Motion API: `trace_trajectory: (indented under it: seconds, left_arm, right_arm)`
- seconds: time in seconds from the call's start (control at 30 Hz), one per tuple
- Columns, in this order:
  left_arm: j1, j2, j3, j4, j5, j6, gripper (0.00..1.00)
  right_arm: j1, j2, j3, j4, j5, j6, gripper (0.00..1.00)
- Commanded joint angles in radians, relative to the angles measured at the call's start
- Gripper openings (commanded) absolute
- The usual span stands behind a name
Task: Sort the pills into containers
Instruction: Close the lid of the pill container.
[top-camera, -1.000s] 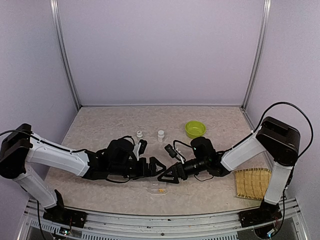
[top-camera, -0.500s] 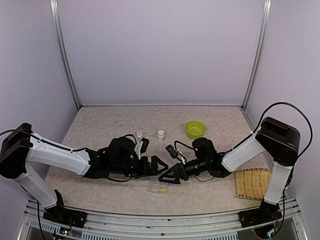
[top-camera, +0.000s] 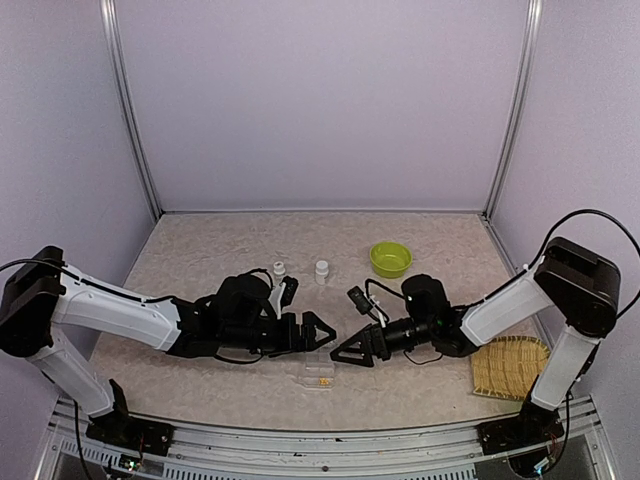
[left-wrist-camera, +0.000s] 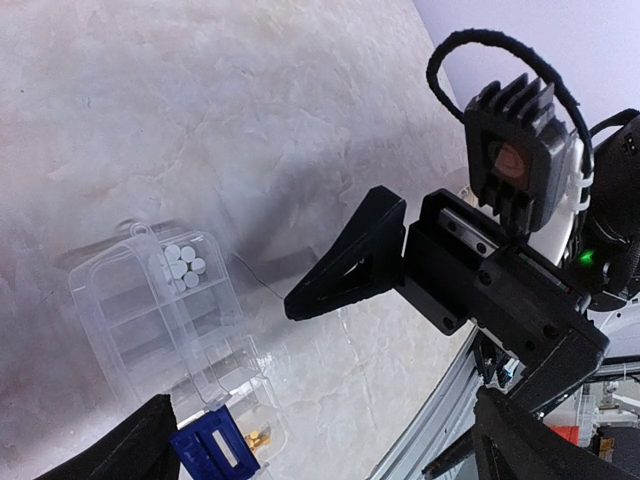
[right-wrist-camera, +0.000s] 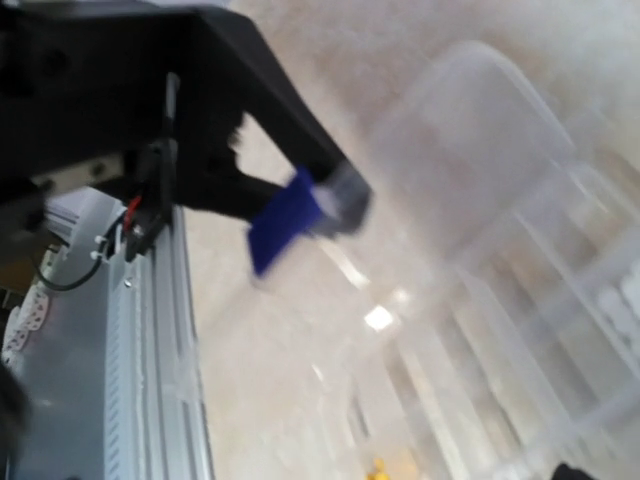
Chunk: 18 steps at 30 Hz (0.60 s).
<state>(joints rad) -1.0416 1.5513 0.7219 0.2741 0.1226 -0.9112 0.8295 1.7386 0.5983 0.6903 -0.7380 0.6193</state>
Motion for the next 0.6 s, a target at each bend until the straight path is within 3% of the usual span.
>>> trace_trajectory:
  seconds: [0.0,0.57]
  left_arm:
    - [-0.007,-0.021,0.023,-0.003,-0.013,0.013,0.99]
    - [-0.035,0.038,0.096,-0.051,-0.016,0.016,0.99]
  right_arm:
    - [-0.007,0.001,-0.036,0.007,0.039,0.021,1.0]
    - [0.009,0.135,0.026,0.08,-0.013,0.039,1.0]
